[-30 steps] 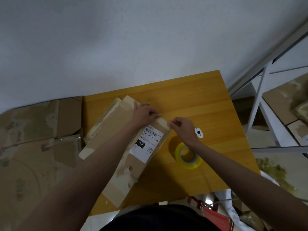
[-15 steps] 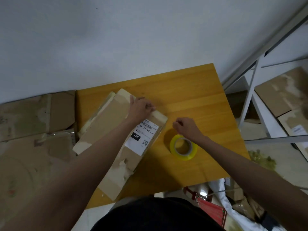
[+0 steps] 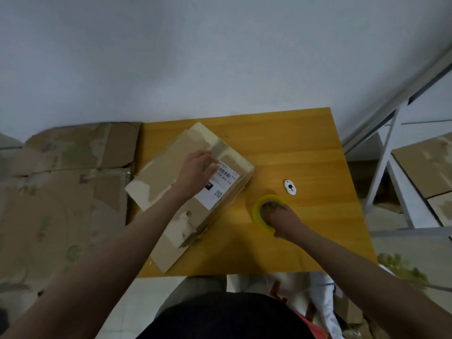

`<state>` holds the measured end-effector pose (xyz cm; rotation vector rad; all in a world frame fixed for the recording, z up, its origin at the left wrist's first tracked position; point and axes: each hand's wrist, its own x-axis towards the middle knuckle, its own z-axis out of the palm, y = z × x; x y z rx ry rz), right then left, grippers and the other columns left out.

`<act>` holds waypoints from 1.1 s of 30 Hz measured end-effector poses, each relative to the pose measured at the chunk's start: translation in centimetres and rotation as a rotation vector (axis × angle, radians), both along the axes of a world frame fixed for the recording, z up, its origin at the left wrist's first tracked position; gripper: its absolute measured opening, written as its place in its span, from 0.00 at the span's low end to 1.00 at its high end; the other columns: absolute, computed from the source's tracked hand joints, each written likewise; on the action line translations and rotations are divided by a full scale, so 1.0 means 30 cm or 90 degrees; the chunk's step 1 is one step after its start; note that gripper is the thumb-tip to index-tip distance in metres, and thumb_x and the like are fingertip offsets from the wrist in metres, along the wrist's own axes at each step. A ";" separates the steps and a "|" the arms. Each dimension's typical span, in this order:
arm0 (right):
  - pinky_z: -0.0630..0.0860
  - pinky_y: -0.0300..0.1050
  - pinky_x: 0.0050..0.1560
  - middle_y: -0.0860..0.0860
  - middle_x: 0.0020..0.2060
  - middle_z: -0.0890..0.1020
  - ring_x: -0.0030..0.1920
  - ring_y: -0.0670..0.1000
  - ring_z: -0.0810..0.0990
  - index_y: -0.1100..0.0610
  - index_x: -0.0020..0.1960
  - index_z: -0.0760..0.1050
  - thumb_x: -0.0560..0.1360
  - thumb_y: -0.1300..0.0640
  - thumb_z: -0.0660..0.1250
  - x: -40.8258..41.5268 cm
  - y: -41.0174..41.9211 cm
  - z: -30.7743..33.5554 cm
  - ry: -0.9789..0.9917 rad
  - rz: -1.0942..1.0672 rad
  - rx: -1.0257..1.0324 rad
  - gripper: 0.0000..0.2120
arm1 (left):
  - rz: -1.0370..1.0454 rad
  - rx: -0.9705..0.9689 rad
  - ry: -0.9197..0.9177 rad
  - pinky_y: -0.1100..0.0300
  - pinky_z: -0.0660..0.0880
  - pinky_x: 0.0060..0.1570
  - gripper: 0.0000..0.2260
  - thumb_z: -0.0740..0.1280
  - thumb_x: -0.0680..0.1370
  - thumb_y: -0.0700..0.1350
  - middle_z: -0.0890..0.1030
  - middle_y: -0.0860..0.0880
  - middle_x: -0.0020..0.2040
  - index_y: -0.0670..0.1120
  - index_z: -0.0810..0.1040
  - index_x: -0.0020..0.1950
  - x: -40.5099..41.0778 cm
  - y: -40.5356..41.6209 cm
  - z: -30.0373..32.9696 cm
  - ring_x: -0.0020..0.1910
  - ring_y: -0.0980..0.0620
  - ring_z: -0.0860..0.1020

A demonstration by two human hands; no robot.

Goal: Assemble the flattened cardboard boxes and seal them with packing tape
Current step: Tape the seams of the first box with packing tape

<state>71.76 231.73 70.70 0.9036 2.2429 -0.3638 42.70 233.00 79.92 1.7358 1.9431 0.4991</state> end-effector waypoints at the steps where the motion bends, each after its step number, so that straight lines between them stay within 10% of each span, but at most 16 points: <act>1: 0.69 0.52 0.67 0.54 0.61 0.79 0.64 0.55 0.76 0.59 0.61 0.77 0.73 0.53 0.75 -0.002 -0.005 0.005 0.018 0.008 0.019 0.20 | 0.015 -0.005 0.003 0.51 0.66 0.68 0.08 0.67 0.80 0.47 0.75 0.48 0.67 0.47 0.82 0.56 -0.006 -0.025 0.012 0.66 0.48 0.71; 6: 0.74 0.49 0.44 0.54 0.58 0.80 0.56 0.56 0.80 0.58 0.60 0.76 0.74 0.51 0.73 -0.016 0.012 0.088 0.112 -0.069 0.002 0.18 | 0.104 -0.007 0.046 0.51 0.68 0.65 0.09 0.68 0.79 0.46 0.76 0.46 0.65 0.44 0.82 0.56 -0.050 -0.145 0.051 0.64 0.45 0.73; 10: 0.61 0.46 0.30 0.52 0.33 0.69 0.32 0.51 0.68 0.57 0.40 0.66 0.74 0.50 0.72 -0.016 0.086 0.163 0.206 -0.279 -0.042 0.18 | 0.238 -0.064 0.105 0.45 0.61 0.72 0.18 0.70 0.78 0.52 0.66 0.43 0.74 0.46 0.77 0.65 -0.117 -0.239 0.037 0.73 0.40 0.63; 13: 0.59 0.49 0.33 0.52 0.30 0.65 0.30 0.51 0.64 0.57 0.37 0.63 0.75 0.52 0.72 -0.001 0.136 0.229 0.281 -0.353 -0.052 0.20 | 0.391 -0.147 0.101 0.38 0.55 0.75 0.38 0.74 0.73 0.59 0.48 0.40 0.80 0.48 0.62 0.77 -0.169 -0.317 0.000 0.78 0.35 0.50; 16: 0.62 0.48 0.37 0.59 0.34 0.75 0.36 0.55 0.72 0.62 0.38 0.71 0.73 0.55 0.73 0.015 0.172 0.302 0.358 -0.432 -0.057 0.14 | 0.488 -0.230 -0.043 0.34 0.65 0.69 0.49 0.78 0.67 0.60 0.48 0.38 0.79 0.49 0.54 0.79 -0.206 -0.365 -0.053 0.75 0.32 0.59; 20: 0.65 0.49 0.39 0.57 0.38 0.77 0.39 0.55 0.73 0.66 0.44 0.77 0.73 0.60 0.72 0.035 0.191 0.401 0.492 -0.516 -0.063 0.09 | 0.466 -0.204 -0.093 0.42 0.76 0.59 0.46 0.83 0.63 0.54 0.57 0.39 0.74 0.46 0.62 0.73 -0.175 -0.373 -0.077 0.58 0.37 0.75; 33: 0.79 0.46 0.51 0.55 0.49 0.84 0.51 0.50 0.83 0.64 0.49 0.76 0.73 0.68 0.71 -0.026 0.189 0.575 0.732 -0.521 -0.117 0.07 | 0.297 -0.166 -0.066 0.41 0.73 0.63 0.51 0.84 0.62 0.46 0.51 0.41 0.77 0.47 0.60 0.78 -0.137 -0.181 -0.086 0.69 0.35 0.68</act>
